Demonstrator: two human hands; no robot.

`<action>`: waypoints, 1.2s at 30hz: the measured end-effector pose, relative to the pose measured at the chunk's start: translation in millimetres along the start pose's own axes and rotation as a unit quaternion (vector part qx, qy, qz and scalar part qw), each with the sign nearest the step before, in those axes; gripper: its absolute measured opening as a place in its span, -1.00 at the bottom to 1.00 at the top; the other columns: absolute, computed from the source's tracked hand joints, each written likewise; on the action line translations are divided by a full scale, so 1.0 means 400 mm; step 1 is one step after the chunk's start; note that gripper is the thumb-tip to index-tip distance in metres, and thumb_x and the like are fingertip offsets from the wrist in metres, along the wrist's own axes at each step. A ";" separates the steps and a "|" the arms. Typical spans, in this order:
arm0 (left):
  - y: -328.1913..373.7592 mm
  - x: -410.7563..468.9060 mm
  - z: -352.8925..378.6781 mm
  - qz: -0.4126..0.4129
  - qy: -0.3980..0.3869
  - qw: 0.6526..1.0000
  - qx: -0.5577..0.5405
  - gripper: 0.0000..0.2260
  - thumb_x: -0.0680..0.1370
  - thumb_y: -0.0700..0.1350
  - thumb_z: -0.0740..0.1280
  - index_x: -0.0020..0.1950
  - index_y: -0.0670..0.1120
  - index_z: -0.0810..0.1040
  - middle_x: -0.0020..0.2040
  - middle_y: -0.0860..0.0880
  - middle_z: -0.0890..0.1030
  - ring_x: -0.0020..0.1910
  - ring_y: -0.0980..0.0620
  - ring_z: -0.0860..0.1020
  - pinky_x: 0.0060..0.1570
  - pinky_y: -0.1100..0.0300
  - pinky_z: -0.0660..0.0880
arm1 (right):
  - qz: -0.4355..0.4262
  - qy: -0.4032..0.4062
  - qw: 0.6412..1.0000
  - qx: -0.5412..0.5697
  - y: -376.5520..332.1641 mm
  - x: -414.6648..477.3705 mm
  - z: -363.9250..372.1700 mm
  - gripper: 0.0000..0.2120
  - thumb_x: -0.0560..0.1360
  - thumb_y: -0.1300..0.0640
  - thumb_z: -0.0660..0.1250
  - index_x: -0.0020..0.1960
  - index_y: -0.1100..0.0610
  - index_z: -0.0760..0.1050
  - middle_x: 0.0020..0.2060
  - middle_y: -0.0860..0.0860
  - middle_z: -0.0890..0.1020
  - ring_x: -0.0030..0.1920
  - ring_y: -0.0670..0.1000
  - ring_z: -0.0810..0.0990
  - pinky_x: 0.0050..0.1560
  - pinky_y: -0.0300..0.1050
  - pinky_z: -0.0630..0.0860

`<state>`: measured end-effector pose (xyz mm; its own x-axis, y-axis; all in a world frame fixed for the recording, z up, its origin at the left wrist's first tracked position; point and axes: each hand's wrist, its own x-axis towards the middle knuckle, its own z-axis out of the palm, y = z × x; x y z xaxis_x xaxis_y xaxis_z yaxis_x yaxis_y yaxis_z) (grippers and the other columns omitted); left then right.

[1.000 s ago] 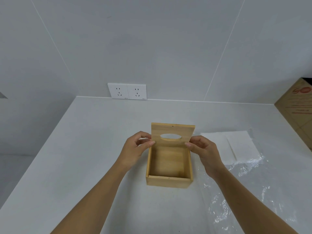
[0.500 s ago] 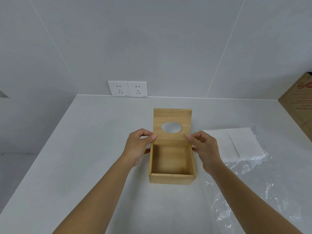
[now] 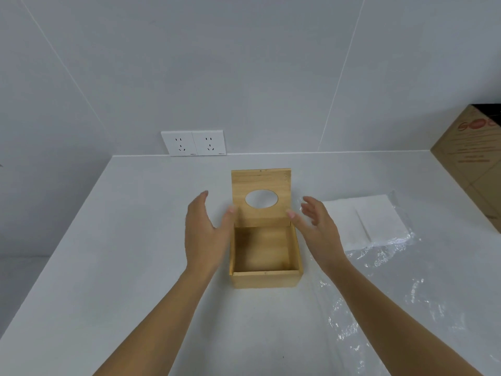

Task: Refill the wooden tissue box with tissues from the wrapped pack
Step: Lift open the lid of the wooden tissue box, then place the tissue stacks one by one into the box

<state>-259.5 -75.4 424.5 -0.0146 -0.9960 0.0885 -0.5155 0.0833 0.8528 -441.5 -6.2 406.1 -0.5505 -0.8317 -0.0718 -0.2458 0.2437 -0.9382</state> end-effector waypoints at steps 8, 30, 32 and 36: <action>0.033 -0.088 0.047 0.310 -0.018 0.926 0.212 -0.34 0.50 0.37 0.03 0.44 -0.02 0.25 0.47 -0.17 0.30 0.48 -0.14 0.18 0.45 -0.02 0.02 | -0.169 0.003 0.949 -0.265 0.053 -0.061 -0.084 -0.10 0.31 -0.49 0.07 0.51 -0.09 -0.05 0.53 0.01 0.09 0.52 -0.03 0.05 0.40 -0.12 -0.08; 0.125 -0.510 0.316 0.314 -0.214 0.871 0.311 -0.31 0.50 0.39 -0.05 0.42 -0.02 0.37 0.43 -0.08 0.40 0.45 -0.11 0.30 0.44 0.00 0.05 | -0.159 0.025 0.920 -0.357 0.269 -0.243 -0.486 -0.15 0.35 -0.52 -0.15 0.51 -0.10 -0.11 0.53 0.08 0.05 0.53 0.06 0.02 0.45 0.06 -0.06; 0.108 -0.543 0.333 0.308 -0.250 0.856 0.331 -0.30 0.49 0.41 -0.05 0.44 0.00 0.33 0.44 -0.07 0.39 0.44 -0.12 0.33 0.45 -0.02 0.06 | -0.161 0.020 0.920 -0.357 0.282 -0.255 -0.499 -0.15 0.35 -0.51 -0.15 0.52 -0.08 -0.09 0.53 0.09 0.05 0.53 0.06 0.03 0.45 0.06 -0.06; 0.065 -0.587 0.368 0.306 -0.304 0.817 0.383 -0.29 0.47 0.38 0.03 0.51 0.01 0.15 0.50 -0.12 0.27 0.47 -0.17 0.25 0.47 -0.07 -0.04 | -0.169 0.017 0.916 -0.363 0.297 -0.273 -0.516 -0.16 0.36 -0.50 -0.16 0.52 -0.07 -0.06 0.53 0.10 0.08 0.52 0.08 0.07 0.44 0.09 -0.02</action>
<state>-395.8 155.7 350.2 -0.7729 -0.6277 -0.0932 -0.6341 0.7582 0.1517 -575.5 216.6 372.4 -0.3666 -0.9078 0.2035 -0.8662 0.2532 -0.4309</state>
